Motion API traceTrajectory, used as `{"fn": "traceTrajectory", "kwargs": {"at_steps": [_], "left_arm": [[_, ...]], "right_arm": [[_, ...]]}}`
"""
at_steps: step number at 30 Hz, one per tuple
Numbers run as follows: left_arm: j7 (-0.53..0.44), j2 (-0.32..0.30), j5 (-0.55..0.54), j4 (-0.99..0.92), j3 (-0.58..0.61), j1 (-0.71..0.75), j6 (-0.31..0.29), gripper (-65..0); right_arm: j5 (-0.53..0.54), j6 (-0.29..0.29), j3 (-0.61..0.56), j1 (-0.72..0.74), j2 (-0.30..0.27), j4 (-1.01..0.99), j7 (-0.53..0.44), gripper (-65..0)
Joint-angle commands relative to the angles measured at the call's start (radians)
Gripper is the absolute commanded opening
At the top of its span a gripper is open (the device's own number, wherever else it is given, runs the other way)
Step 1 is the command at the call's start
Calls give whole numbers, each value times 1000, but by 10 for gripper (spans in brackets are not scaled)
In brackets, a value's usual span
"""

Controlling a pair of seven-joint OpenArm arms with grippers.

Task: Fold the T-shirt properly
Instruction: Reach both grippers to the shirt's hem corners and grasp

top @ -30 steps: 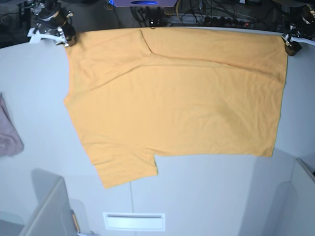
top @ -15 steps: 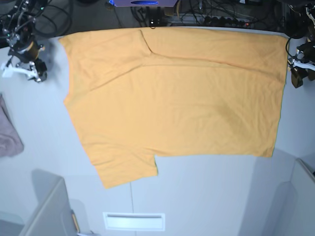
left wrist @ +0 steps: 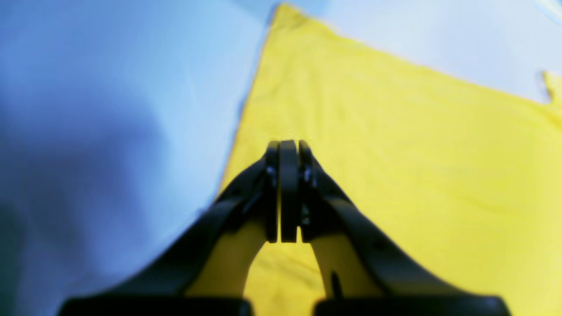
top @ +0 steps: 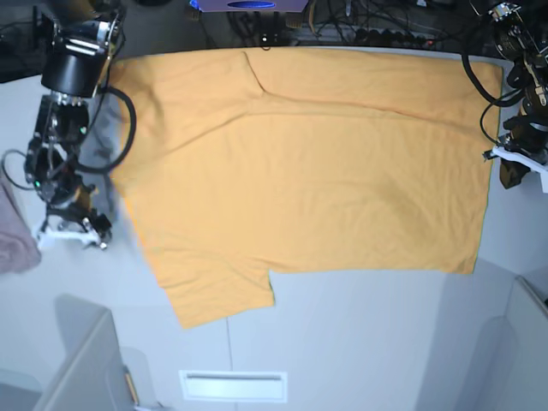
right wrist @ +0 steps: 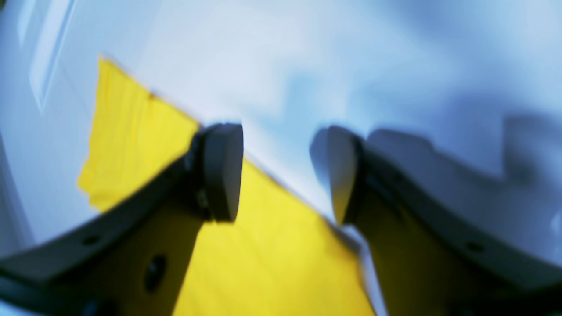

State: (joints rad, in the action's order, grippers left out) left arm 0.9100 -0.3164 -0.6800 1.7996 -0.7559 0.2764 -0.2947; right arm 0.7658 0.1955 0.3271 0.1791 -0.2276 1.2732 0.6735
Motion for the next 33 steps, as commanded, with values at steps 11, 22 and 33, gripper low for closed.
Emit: {"fn": "traceTrajectory", "kwargs": {"at_steps": [11, 22, 33], "left_arm": [[-22, -23, 150, -28, -3, -10, -11, -650], [-25, -23, 154, -65, -4, -12, -11, -650], [-25, -25, 154, -63, -3, -12, -11, -650]], "right_arm": [[-194, -327, -7, 468, -19, -740, -139, -252], [-449, -479, -7, 621, 32, -1110, -331, -308], [-544, -479, -7, 623, 83, -1070, -332, -344]]}}
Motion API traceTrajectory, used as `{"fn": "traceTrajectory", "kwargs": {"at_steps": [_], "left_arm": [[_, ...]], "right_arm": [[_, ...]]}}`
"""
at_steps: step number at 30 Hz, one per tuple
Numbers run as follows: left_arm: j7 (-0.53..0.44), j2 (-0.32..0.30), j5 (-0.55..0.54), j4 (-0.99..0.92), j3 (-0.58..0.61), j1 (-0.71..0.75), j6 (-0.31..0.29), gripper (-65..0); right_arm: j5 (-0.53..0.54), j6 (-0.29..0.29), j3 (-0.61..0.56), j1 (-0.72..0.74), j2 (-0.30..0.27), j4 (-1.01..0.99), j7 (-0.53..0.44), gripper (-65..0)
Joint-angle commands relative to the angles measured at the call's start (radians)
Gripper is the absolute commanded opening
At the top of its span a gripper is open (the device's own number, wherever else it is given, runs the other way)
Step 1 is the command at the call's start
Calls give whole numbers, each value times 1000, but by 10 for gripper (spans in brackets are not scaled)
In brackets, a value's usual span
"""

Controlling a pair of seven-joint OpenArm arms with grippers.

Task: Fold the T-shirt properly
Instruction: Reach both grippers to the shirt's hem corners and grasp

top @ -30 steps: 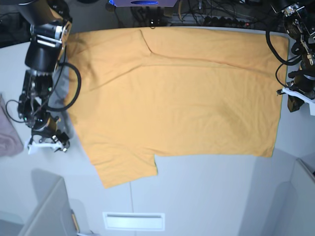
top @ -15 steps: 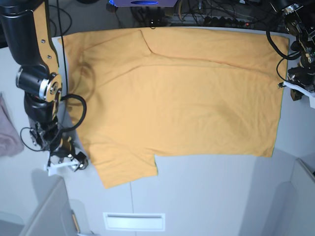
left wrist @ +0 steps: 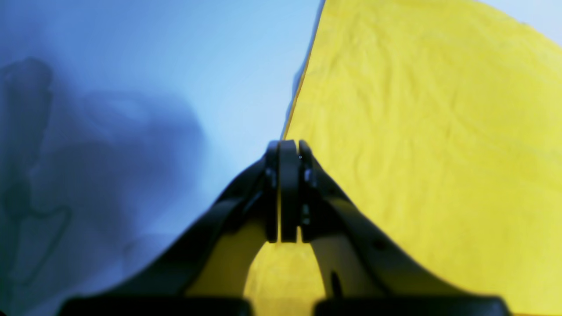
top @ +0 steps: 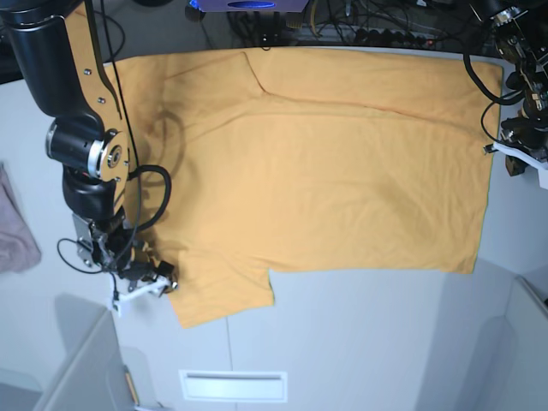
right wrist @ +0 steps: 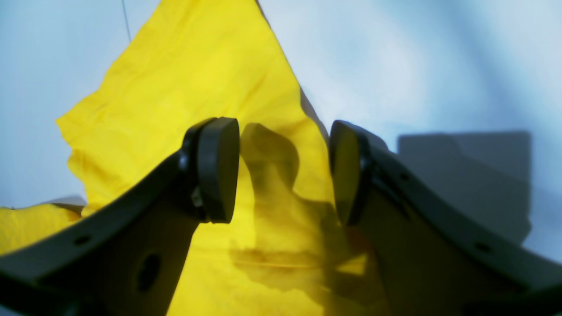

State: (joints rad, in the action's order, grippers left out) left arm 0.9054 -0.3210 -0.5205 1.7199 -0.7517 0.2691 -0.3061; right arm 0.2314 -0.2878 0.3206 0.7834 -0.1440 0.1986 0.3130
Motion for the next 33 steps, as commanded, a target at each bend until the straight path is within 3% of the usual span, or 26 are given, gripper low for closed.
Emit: {"fn": "traceTrajectory", "kwargs": {"at_steps": [1, 5, 9, 12, 18, 19, 23, 26, 29, 33], "left_arm": [[-21, -20, -5, 16, -7, -4, 0, -650], [-19, -22, -3, 15, -1, -6, 0, -650], [-18, -22, -3, -5, 1, -46, 0, -650], [-18, -66, -3, -70, 7, -84, 0, -650], [-22, -206, -3, -300, 180, -275, 3, -650], [-24, -215, -3, -344, 199, -316, 3, -606], [-30, -244, -2, -567, 269, -515, 0, -316], [-121, -267, 6, -766, 377, -669, 0, -137], [-246, -277, 59, -976, 535, -822, 0, -63], [-377, -272, 98, -1262, 714, -1003, -2, -64]], "right_arm": [[-10, 5, -2, 17, -1, 5, 28, -344], [-8, 5, -108, 12, 2, 6, 28, -377], [-4, 5, -133, 12, 14, 6, 27, -528], [-4, 8, -131, 12, 14, 6, 27, -650], [-4, 9, -131, 12, 14, 6, 27, -650], [-4, 9, -131, 12, 16, 6, 27, -650], [-4, 9, -131, 14, 19, 6, 27, -650], [-4, 9, -131, 15, 19, 6, 27, -650], [-4, 9, -131, 15, 19, 6, 27, -650], [-4, 9, -131, 15, 20, 6, 27, -650]]}}
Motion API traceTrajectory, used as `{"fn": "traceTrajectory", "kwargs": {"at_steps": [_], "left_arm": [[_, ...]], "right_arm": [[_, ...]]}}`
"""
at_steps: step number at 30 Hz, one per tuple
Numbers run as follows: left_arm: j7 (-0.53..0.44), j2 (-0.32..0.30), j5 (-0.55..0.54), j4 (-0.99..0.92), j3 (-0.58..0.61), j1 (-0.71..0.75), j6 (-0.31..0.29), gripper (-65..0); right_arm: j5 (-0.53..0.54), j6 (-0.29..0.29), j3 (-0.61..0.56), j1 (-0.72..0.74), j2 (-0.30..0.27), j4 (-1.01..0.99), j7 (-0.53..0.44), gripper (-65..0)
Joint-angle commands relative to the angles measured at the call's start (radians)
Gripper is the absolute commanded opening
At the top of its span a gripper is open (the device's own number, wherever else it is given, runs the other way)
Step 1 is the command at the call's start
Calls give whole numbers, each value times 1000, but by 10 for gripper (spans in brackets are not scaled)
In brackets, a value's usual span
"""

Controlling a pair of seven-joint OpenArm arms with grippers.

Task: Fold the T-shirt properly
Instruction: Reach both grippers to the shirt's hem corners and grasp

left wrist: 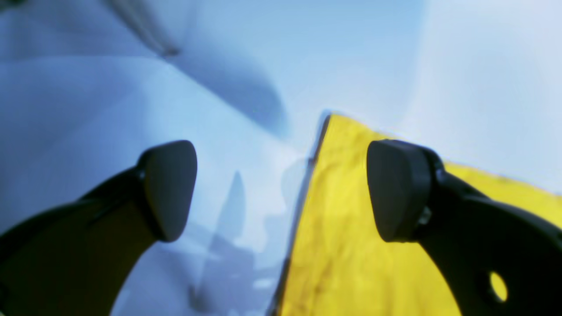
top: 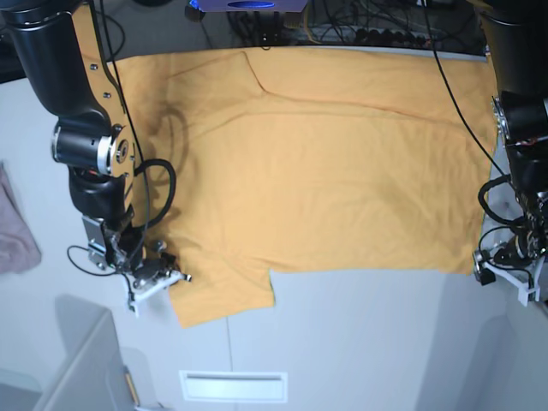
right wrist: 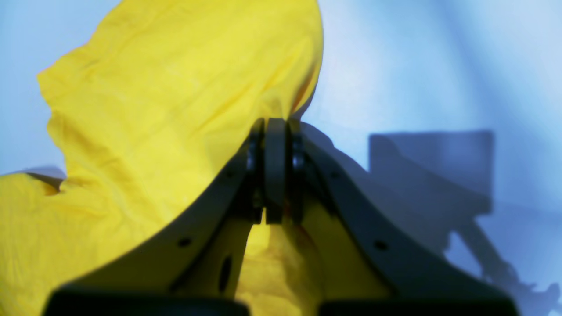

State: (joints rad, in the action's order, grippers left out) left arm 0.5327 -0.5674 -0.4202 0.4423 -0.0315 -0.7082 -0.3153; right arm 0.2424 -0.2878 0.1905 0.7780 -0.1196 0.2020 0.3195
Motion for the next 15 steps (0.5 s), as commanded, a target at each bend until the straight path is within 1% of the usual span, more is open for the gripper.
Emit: {"fn": "traceTrajectory", "kwargs": {"at_steps": [1, 2, 4, 6, 8, 11, 15], "left_arm": [[-39, -24, -4, -46, 29, -60, 8, -64], [-81, -21, -9, -107, 68, -90, 8, -64], [-147, 5, -9, -187, 149, -130, 8, -64], [-201, 28, -7, -222, 213, -136, 8, -64], [-227, 51, -12, -241, 250, -136, 8, -64], [-239, 83, -12, -250, 250, -110, 9, -64], [-242, 85, -13, -253, 249, -95, 11, -64]], "right_arm": [[-15, 9, -1, 21, -4, 4, 20, -650], [-15, 9, -3, 21, -4, 4, 20, -650], [-15, 9, -3, 21, -4, 4, 20, -650], [-15, 9, -1, 21, -4, 4, 20, -650], [-15, 9, -1, 21, -4, 4, 20, -650], [-15, 9, -1, 21, -9, 4, 20, -650], [-15, 9, -1, 21, -12, 4, 20, -650]]}}
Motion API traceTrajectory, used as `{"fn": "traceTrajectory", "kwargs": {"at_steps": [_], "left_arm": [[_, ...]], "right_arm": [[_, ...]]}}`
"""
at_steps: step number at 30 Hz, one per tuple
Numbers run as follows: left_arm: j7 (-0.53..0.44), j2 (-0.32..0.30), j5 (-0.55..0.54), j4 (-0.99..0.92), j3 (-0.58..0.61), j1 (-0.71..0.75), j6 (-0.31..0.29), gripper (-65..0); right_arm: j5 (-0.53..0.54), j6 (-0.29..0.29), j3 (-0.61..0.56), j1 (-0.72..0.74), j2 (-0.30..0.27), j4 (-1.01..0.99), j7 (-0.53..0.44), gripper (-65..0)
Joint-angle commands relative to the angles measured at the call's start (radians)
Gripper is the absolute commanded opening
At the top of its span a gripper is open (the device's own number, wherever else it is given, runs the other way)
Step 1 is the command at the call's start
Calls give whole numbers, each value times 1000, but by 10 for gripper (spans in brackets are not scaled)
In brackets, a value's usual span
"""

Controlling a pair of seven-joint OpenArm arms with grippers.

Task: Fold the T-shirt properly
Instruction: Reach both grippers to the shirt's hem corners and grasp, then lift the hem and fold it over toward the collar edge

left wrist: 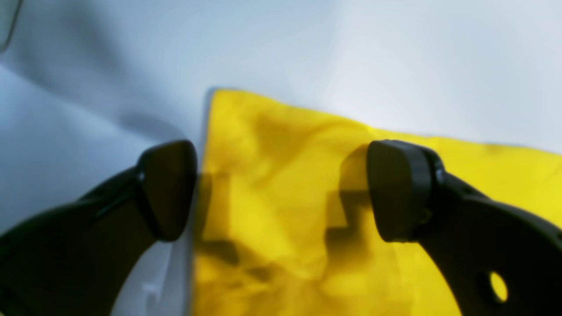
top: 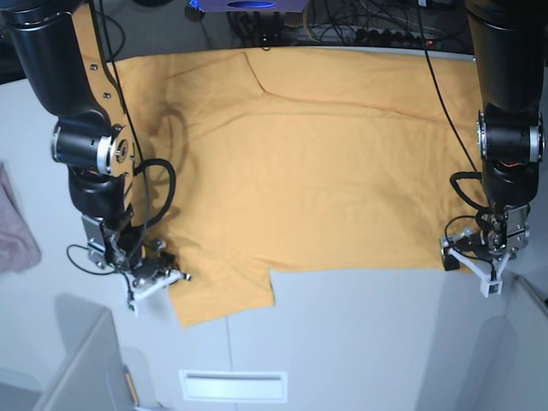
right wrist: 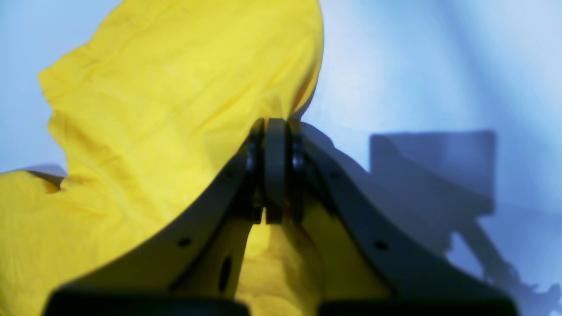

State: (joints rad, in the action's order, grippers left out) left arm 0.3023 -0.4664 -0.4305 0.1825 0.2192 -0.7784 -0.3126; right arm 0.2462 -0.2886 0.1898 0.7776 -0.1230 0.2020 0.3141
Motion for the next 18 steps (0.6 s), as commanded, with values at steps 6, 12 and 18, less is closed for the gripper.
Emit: {"fn": "traceTrajectory", "kwargs": {"at_steps": [6, 12, 18], "left_arm": [[-10, -18, -3, 5, -70, -25, 10, -64], [-7, -16, 3, 10, -96, 9, 8, -91], [-8, -16, -1, 13, -106, 37, 8, -395]], "right_arm": [[-18, 10, -5, 10, -7, 47, 30, -650], [-18, 10, -6, 6, -2, 49, 30, -650], [-18, 10, -6, 6, -5, 49, 27, -650]]}}
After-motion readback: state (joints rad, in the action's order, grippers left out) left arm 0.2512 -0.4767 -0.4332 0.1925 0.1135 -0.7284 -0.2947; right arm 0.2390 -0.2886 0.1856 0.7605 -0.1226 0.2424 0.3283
